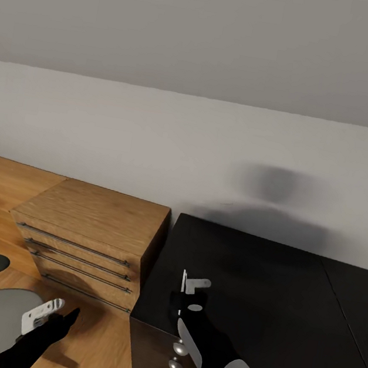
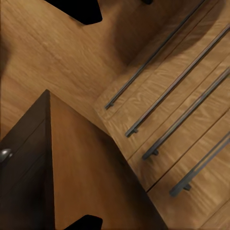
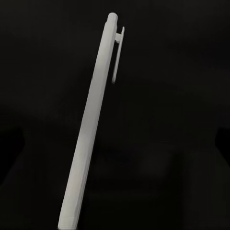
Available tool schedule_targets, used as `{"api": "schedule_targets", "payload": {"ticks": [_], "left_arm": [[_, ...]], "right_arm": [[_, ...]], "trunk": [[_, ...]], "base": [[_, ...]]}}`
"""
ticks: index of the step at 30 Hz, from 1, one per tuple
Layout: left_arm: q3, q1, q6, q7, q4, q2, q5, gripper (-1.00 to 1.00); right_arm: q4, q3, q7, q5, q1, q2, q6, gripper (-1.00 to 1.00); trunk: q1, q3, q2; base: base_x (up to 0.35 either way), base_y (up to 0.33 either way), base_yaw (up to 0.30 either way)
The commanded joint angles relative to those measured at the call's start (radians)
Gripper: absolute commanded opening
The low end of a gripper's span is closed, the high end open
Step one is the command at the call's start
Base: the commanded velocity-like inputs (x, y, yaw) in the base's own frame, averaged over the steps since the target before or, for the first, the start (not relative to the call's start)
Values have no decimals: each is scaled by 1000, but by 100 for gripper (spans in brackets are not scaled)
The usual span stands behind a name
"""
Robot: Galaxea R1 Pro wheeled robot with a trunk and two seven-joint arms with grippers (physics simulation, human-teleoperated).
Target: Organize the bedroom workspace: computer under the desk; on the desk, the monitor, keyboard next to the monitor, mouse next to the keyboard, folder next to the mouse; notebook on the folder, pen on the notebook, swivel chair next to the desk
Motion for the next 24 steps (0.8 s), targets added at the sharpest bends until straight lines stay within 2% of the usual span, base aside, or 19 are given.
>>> {"api": "schedule_targets", "payload": {"ticks": [1, 6, 18, 21, 24], "left_arm": [[-2, 0, -2, 9, -2, 1, 8, 100], [-2, 0, -7, 10, -2, 0, 8, 100], [-3, 0, -8, 10, -2, 0, 8, 100], [-4, 0, -8, 10, -2, 0, 8, 100], [-5, 0, -8, 10, -2, 0, 8, 100]], "right_arm": [[-1, 4, -7, -5, -1, 0, 18, 100], [-1, 4, -7, -5, -1, 0, 49, 100], [0, -3, -7, -5, -1, 0, 57, 100], [1, -15, -7, -5, -1, 0, 57, 100], [1, -18, -7, -5, -1, 0, 57, 100]], "trunk": [[4, -4, -8], [12, -10, -22], [16, -14, -29], [27, -23, -50], [27, -23, -50]], "base": [[0, 0, 0], [0, 0, 0], [0, 0, 0], [0, 0, 0], [0, 0, 0]]}}
